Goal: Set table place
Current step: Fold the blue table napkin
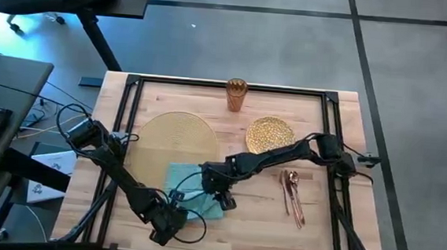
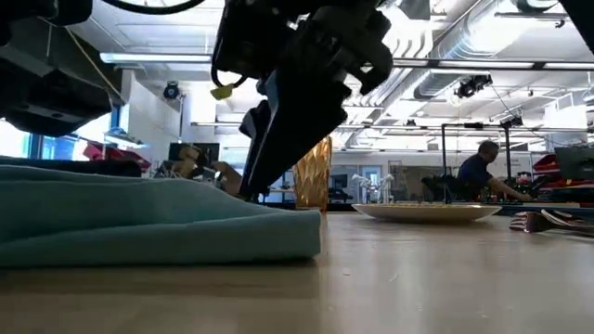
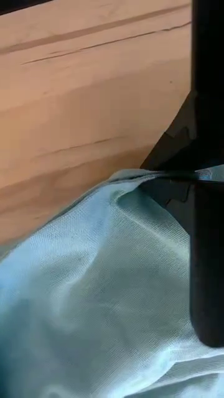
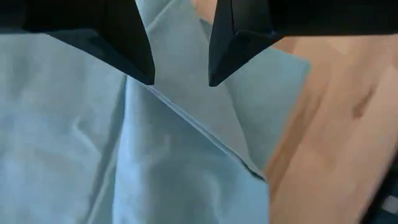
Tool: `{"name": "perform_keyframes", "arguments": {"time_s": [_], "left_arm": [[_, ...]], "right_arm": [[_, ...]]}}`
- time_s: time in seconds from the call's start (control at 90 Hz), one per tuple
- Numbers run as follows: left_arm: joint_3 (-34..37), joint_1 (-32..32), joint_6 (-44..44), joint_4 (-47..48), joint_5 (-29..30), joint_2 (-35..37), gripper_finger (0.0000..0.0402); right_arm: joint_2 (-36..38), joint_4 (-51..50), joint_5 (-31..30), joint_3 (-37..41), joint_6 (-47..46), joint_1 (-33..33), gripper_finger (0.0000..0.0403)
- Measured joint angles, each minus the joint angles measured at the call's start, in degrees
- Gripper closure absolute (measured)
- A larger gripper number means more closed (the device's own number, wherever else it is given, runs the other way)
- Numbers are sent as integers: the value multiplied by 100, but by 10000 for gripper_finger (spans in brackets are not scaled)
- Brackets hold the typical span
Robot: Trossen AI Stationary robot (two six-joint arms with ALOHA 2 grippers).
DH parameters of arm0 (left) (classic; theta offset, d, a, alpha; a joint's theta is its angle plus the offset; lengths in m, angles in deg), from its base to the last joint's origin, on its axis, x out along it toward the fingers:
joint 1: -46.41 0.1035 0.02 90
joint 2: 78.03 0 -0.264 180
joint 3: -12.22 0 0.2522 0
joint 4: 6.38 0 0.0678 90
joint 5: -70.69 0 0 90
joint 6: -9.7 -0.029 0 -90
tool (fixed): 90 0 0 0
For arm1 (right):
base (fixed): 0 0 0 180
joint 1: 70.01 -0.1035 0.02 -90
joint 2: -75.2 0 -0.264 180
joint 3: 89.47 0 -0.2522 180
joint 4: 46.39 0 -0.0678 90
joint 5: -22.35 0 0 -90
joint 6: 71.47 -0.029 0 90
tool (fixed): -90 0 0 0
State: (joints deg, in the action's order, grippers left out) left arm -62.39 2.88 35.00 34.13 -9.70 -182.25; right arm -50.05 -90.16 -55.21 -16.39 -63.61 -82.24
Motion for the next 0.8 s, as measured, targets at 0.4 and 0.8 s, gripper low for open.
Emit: {"name": "perform_keyframes", "arguments": {"time_s": [0.4, 0.8], "left_arm": [[-1, 0, 298, -1, 61, 0, 402], [-1, 0, 320, -3, 158, 2, 402]], "right_arm": [[-75, -58, -791, 2, -1555, -70, 267], [-135, 73, -528, 2, -1556, 8, 288]]}}
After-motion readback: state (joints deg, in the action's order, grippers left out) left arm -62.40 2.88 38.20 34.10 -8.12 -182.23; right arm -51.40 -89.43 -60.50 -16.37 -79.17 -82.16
